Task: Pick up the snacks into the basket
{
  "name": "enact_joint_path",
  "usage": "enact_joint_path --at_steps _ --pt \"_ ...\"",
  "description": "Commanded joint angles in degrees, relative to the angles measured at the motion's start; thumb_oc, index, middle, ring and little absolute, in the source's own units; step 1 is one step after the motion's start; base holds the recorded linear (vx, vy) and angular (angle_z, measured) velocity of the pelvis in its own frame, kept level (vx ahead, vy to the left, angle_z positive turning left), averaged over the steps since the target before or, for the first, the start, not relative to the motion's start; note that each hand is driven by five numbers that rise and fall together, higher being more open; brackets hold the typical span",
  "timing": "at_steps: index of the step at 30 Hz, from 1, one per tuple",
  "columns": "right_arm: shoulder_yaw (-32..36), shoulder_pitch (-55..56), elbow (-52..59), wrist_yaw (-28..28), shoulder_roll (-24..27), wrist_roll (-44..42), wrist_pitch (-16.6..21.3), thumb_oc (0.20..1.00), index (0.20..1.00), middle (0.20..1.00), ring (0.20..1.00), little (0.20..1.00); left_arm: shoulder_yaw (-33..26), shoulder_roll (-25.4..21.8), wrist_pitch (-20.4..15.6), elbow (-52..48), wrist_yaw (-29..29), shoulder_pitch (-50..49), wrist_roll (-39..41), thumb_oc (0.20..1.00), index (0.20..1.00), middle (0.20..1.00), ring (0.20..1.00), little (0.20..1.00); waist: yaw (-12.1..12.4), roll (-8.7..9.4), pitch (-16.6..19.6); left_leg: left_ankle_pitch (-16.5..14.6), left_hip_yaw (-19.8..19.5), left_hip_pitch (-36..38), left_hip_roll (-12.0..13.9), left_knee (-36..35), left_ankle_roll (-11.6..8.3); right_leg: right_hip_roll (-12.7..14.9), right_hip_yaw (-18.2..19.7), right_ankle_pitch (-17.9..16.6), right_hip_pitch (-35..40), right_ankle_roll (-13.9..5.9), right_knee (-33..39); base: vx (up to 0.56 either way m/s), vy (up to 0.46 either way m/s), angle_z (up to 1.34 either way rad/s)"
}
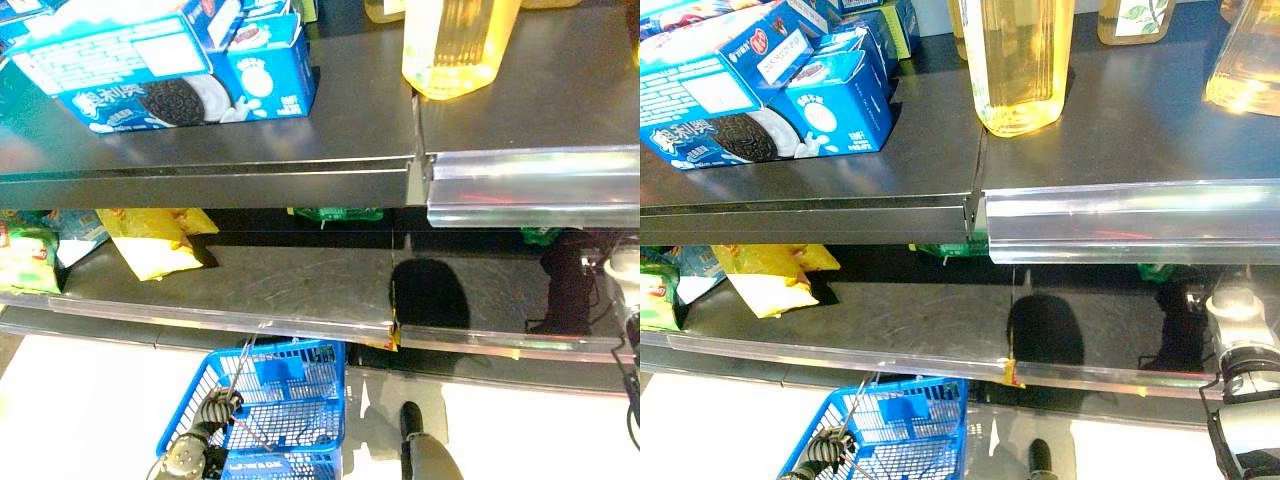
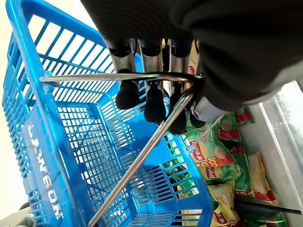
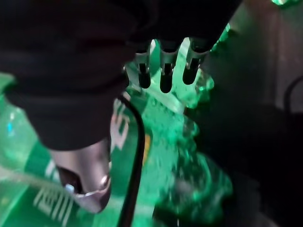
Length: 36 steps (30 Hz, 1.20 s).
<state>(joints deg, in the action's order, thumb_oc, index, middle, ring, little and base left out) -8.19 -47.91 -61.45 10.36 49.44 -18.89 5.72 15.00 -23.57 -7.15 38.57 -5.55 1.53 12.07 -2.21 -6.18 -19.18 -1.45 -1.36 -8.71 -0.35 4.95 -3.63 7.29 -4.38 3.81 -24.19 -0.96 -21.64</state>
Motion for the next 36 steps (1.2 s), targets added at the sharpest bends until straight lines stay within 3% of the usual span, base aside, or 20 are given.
enact_joint_path --at_steps 1,14,22,23,24,36 --pt "-2.94 -0.69 3.6 0.07 -1.92 -1.41 1.77 1.0 1.0 1.0 1.0 1.0 -0.72 -4.29 -3.28 -4.01 -1.27 -0.17 1.39 0.2 0.2 0.2 0.2 0.2 1.47 3.02 1.43 -1.0 -1.1 -1.88 0.02 3.34 -1.06 2.97 2.18 1.36 3.81 -6.3 -0.74 0.0 0.0 0.0" --pt "-6.96 -3.12 5.48 -2.09 -6.9 -2.01 1.05 1.0 1.0 1.0 1.0 1.0 -1.23 -4.9 -3.2 -4.92 -0.86 0.12 1.87 0.2 0.2 0.2 0.2 0.2 2.23 3.56 0.91 -1.15 -1.41 -2.69 -0.28 4.41 -1.11 3.16 2.1 1.51 3.26 -5.94 -1.54 0.0 -0.001 0.0" --pt "-6.71 -4.92 5.71 -1.03 -8.56 -3.38 1.14 1.0 1.0 1.0 1.0 1.0 -3.04 -6.64 -3.35 -6.15 -1.06 -0.07 3.6 0.2 0.2 0.2 0.2 0.2 3.2 5.4 -1.26 -5.47 -0.73 -7.24 -0.37 14.93 -0.66 3.31 3.34 2.84 0.61 -5.75 -6.78 -0.01 0.003 0.0" --pt "-6.16 -4.47 5.72 -0.98 -8.82 -3.94 1.24 0.291 0.291 0.291 0.291 0.291 -3.25 -7.06 -3.2 -6.26 -1.07 -0.09 3.92 0.2 0.2 0.2 0.2 0.2 3.48 5.74 -1.65 -6.4 -0.87 -8.24 -0.13 17.09 -0.42 3.4 3.56 3.47 -0.06 -5.6 -8.35 0.0 0.0 0.0" --pt "-6.13 -4.44 5.74 -0.98 -8.83 -3.93 1.24 0.2 0.2 0.2 0.2 0.2 -3.24 -7.09 -3.19 -6.27 -1.06 -0.1 3.92 0.2 0.2 0.2 0.2 0.2 3.5 5.76 -1.62 -6.49 -0.87 -8.36 -0.13 17.26 -0.42 3.4 3.57 3.53 -0.15 -5.61 -8.46 -0.01 -0.004 0.04" --pt "-5.65 -3.61 6.99 -0.73 -8.51 -3.67 1.07 0.2 0.2 0.2 0.2 0.2 -5.46 -8.64 -2.5 -6.8 -1.82 0.25 4.44 0.2 0.2 0.2 0.2 0.2 4.79 7.8 -3.68 -14.6 -1.51 -14.39 0.81 33.31 0.82 3.45 3.6 10.84 -5.4 -3.78 -21.76 0.0 -0.008 0.01"
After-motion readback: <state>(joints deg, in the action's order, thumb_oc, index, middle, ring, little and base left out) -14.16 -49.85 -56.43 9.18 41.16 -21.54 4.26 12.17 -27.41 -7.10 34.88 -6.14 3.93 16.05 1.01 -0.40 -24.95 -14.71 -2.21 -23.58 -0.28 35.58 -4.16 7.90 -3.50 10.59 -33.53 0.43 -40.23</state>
